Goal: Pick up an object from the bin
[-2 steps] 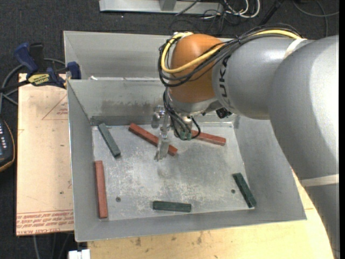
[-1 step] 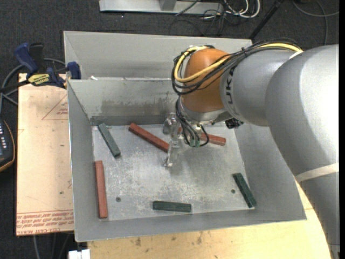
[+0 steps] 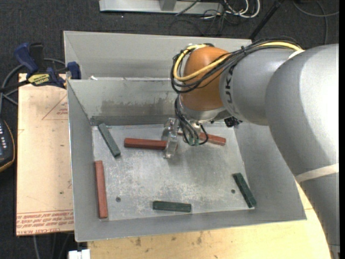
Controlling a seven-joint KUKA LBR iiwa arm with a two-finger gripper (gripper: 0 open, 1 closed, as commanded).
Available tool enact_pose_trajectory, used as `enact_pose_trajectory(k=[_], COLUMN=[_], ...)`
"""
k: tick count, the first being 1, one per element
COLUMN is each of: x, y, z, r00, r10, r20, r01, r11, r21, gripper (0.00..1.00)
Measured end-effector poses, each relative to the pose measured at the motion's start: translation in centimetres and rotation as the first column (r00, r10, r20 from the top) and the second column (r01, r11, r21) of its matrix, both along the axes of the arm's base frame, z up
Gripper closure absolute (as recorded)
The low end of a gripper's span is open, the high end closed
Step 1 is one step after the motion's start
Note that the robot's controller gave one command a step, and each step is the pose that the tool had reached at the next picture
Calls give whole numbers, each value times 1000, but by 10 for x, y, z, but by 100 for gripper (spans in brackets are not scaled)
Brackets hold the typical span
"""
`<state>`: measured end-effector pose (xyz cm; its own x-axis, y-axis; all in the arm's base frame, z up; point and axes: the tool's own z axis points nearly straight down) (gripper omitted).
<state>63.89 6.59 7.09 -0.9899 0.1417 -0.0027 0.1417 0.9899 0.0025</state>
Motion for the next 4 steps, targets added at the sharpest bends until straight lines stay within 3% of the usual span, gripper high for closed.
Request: enact_pose_trajectory(k=[1, 2, 3, 4], x=[-6, -7, 1, 9], y=[-25, -25, -4, 37], z=[148, 143, 14, 0], r00=[1000, 1000, 937, 851], r10=[-24, -23, -349, -526], r20=[9, 0, -7, 0], r01=[24, 23, 349, 526], r11=[1000, 1000, 937, 851], r21=[-1, -1, -3, 1], gripper=[100, 0, 0, 0])
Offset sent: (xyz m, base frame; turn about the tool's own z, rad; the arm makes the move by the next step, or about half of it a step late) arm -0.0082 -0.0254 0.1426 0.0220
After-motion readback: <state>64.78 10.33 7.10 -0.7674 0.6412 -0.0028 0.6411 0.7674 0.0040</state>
